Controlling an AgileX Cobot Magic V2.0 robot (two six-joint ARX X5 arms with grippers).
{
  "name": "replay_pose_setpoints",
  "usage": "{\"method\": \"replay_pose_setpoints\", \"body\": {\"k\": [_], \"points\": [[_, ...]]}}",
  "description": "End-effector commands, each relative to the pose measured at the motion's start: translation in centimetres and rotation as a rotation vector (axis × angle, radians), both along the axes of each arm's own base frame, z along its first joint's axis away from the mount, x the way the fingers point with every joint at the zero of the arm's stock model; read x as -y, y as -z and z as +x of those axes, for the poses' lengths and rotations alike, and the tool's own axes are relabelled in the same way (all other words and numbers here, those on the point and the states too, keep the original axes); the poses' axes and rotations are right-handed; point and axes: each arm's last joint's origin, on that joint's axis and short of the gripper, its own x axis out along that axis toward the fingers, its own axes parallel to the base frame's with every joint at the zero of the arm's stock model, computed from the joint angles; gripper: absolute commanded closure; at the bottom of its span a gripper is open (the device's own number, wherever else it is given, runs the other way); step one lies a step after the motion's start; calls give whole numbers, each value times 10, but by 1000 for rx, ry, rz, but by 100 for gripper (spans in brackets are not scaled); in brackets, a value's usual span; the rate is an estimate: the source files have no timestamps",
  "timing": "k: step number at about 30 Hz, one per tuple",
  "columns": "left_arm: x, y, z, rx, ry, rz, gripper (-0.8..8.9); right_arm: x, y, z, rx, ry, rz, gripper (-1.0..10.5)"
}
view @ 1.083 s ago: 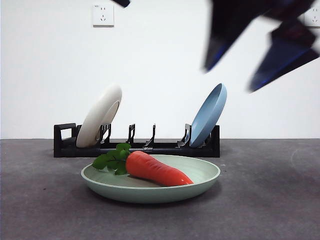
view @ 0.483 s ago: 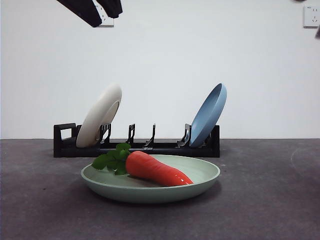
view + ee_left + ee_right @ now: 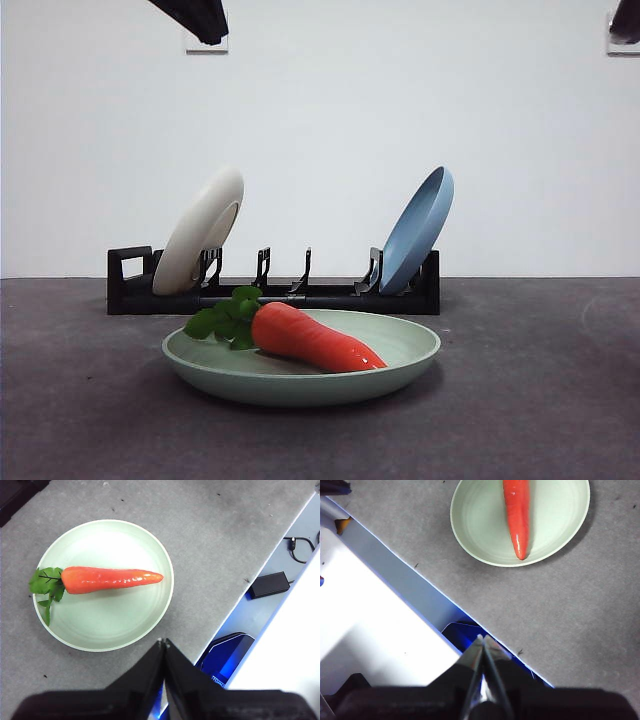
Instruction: Take the green plate from the plate rack,put the plate on the table,take the carrot from the table,put the carrot in the plate
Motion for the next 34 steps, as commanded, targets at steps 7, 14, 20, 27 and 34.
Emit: {"method": "replay_pose_setpoints", "body": {"k": [7,14,20,27,34], "points": [[1,0,0,2,2,-11,816,0,1,0,-2,8,0,945],[2,-1,0,10,3,-27,816,0,1,0,-2,8,0,945],[-10,-15,10,145,-84,-75,816,0,1,0,-2,8,0,945],[-65,-63,35,540,-205,-337,816,0,1,0,-3,8,0,945],[-139,-63,19,779,-470,-416,816,0,1,0,-1,8,0,945]]}}
